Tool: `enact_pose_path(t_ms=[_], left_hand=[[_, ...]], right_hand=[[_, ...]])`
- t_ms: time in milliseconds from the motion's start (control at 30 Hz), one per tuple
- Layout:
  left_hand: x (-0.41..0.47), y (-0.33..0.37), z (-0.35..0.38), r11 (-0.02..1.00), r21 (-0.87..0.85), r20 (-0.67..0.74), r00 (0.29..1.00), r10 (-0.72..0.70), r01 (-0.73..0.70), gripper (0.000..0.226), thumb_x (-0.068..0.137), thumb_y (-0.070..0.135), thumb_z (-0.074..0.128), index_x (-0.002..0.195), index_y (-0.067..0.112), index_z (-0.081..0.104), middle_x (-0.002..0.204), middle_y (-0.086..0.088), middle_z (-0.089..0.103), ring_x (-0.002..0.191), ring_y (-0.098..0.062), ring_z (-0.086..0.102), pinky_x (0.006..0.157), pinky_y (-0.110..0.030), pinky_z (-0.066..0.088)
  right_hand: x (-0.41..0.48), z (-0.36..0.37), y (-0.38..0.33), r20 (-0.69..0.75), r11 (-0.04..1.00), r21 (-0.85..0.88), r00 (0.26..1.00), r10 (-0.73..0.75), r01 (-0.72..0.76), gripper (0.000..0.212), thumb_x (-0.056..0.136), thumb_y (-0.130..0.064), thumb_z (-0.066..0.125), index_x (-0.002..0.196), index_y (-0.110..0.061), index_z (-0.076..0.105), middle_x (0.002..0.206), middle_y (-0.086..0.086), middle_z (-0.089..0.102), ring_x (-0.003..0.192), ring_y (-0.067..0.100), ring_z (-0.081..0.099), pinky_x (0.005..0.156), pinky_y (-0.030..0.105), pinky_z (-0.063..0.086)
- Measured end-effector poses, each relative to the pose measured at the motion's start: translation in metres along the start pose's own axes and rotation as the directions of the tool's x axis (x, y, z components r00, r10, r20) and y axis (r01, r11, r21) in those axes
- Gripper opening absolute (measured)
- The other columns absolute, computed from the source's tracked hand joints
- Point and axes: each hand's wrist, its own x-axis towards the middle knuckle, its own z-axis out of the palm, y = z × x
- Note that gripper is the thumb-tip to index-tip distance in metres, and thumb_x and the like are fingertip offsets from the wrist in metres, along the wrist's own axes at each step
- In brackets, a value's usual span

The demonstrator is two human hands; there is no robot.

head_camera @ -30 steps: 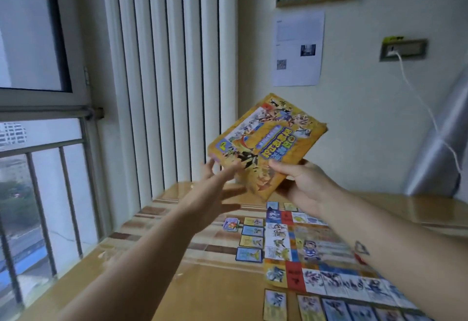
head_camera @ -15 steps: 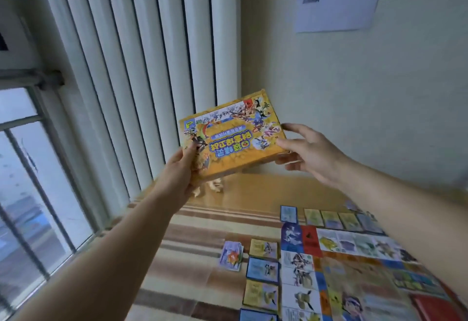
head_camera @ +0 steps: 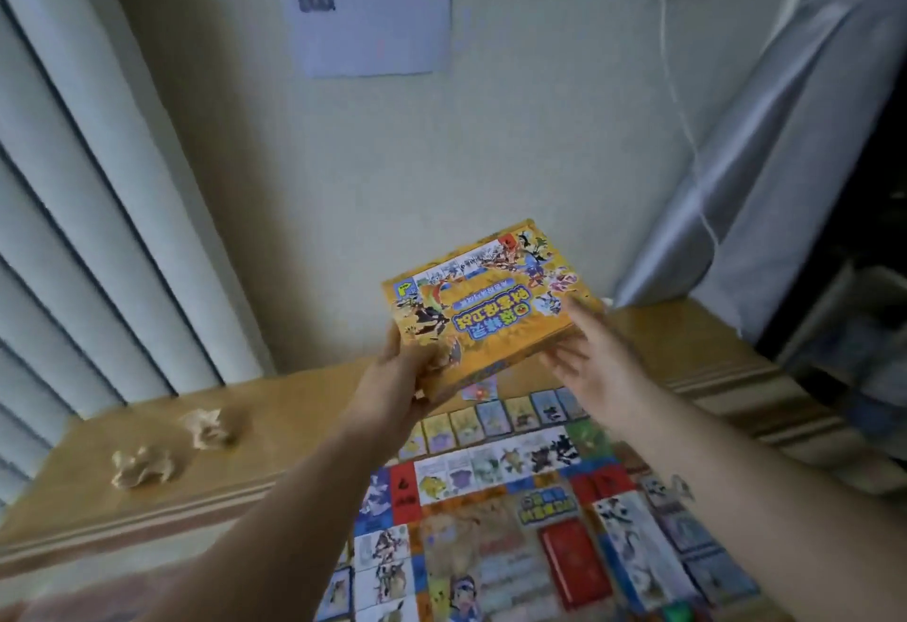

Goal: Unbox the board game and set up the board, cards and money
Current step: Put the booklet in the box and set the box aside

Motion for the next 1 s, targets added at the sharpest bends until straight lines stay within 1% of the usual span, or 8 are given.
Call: enact_pose_path(t_ms=[167,333,433,567,700,800,900,1000], left_hand=[[0.046,-0.052,0.127,0.998,0.045,0.084,0.995,-0.049,0.046,0.065,0.092,0.008,0.058,0.145,0.028,0.027,0.084,-0.003,0.065,0.059,-0.010,0.061,0.064,-0.031,0.054],[0.104,-0.111,0.223,0.990,0.052,0.113,0.984,-0.137,0.132,0.054,0.090,0.007,0.061,0.135,0.024,0.037,0.091,-0.005,0.065,0.059,-0.010,0.060,0.046,-0.020,0.048],[0.144,-0.142,0.264,0.977,0.003,0.099,0.972,-0.215,0.215,0.050,0.090,0.001,0.058,0.127,0.030,0.040,0.087,-0.003,0.064,0.064,-0.014,0.059,0.047,-0.022,0.049],[0.195,-0.178,0.291,0.972,0.061,0.085,0.969,-0.233,0.229,0.056,0.090,0.000,0.057,0.138,0.023,0.038,0.093,-0.004,0.066,0.060,-0.011,0.064,0.044,-0.023,0.049],[0.237,-0.207,0.303,0.967,0.133,0.054,0.973,-0.226,0.217,0.059,0.090,0.002,0.059,0.140,0.023,0.035,0.107,-0.009,0.064,0.067,-0.014,0.064,0.045,-0.024,0.052],[0.259,-0.221,0.306,0.949,0.226,0.046,0.970,-0.237,0.221,0.056,0.090,0.006,0.060,0.135,0.031,0.037,0.106,-0.008,0.064,0.075,-0.018,0.064,0.056,-0.029,0.054],[0.276,-0.230,0.309,0.870,0.472,0.011,0.986,-0.168,0.143,0.044,0.087,0.019,0.064,0.127,0.028,0.049,0.119,-0.009,0.062,0.103,-0.029,0.062,0.084,-0.045,0.054],[0.285,-0.233,0.314,0.666,0.745,0.036,0.996,-0.084,0.029,0.046,0.090,0.021,0.061,0.134,0.015,0.049,0.131,-0.016,0.044,0.125,-0.030,0.044,0.102,-0.032,0.038]], right_hand=[[0.026,-0.091,-0.021,-0.152,0.996,0.016,0.985,0.086,-0.084,0.031,0.085,-0.014,0.068,0.113,-0.011,0.056,0.113,0.011,0.056,0.107,0.028,0.055,0.076,0.033,0.051],[0.091,-0.191,-0.051,-0.281,0.999,0.005,0.958,0.050,-0.051,0.035,0.087,-0.013,0.066,0.121,-0.012,0.054,0.120,0.013,0.060,0.101,0.028,0.058,0.070,0.034,0.051],[0.133,-0.235,-0.060,-0.339,0.993,-0.046,0.937,0.086,-0.108,0.030,0.088,-0.014,0.065,0.116,-0.011,0.055,0.119,0.015,0.059,0.098,0.030,0.060,0.076,0.037,0.052],[0.186,-0.278,-0.064,-0.359,0.971,-0.168,0.928,0.098,-0.168,0.010,0.090,-0.007,0.063,0.095,-0.013,0.057,0.114,0.017,0.063,0.091,0.031,0.064,0.081,0.039,0.053],[0.228,-0.306,-0.063,-0.367,0.968,-0.203,0.928,0.064,-0.147,0.038,0.090,0.005,0.057,0.119,-0.015,0.042,0.112,0.015,0.060,0.093,0.034,0.063,0.080,0.041,0.051],[0.249,-0.320,-0.059,-0.364,0.954,-0.246,0.929,0.071,-0.169,0.063,0.090,0.001,0.059,0.141,-0.021,0.029,0.117,0.013,0.057,0.093,0.032,0.064,0.078,0.040,0.052],[0.261,-0.328,-0.057,-0.319,0.919,-0.343,0.944,0.083,-0.196,0.061,0.091,-0.007,0.060,0.144,-0.022,0.033,0.116,0.011,0.056,0.097,0.028,0.061,0.085,0.039,0.052],[0.267,-0.331,-0.058,-0.279,0.867,-0.451,0.956,0.089,-0.212,0.061,0.092,-0.010,0.061,0.146,-0.014,0.033,0.126,0.013,0.053,0.105,0.025,0.056,0.093,0.037,0.049]])
